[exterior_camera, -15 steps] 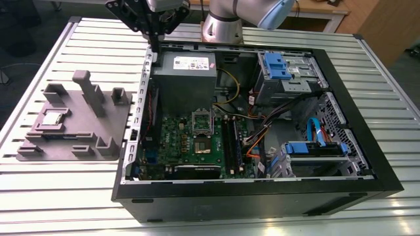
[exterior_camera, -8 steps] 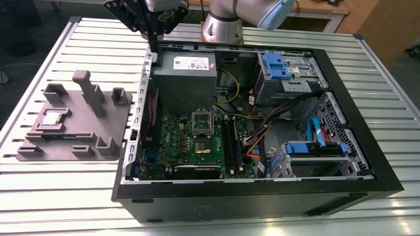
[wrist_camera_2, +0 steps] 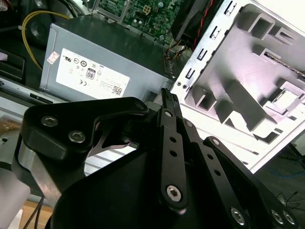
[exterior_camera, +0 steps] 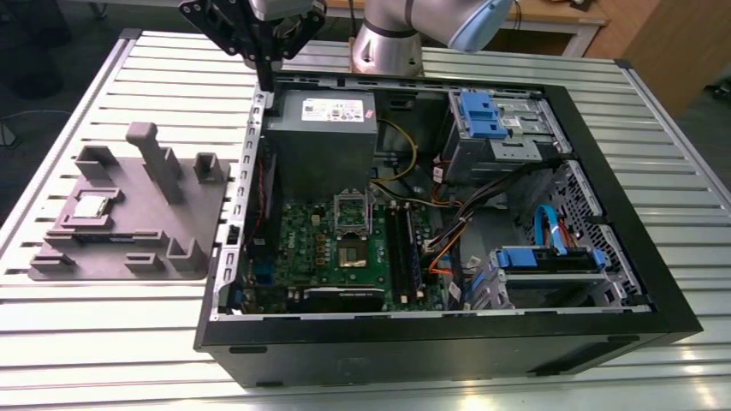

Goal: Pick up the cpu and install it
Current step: 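Reach for the cpu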

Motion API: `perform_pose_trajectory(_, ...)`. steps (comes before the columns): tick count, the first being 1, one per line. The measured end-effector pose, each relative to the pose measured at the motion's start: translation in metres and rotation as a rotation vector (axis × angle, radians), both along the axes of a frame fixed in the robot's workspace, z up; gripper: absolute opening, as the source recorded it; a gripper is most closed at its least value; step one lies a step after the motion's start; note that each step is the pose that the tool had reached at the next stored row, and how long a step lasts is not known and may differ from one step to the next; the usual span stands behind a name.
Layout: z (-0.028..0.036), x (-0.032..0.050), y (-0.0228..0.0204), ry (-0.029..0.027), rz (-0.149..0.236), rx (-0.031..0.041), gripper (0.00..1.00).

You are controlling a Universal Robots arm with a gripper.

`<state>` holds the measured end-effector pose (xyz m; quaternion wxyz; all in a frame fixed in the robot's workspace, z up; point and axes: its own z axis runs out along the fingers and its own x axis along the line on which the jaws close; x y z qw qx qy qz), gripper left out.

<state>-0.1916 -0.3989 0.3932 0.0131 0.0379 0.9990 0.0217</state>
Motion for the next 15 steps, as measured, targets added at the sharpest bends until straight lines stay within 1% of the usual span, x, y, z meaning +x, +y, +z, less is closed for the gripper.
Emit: perform_pose_trajectory(15,0.0,-0.0043,0.0,0.0,0.0,0.0,0.1)
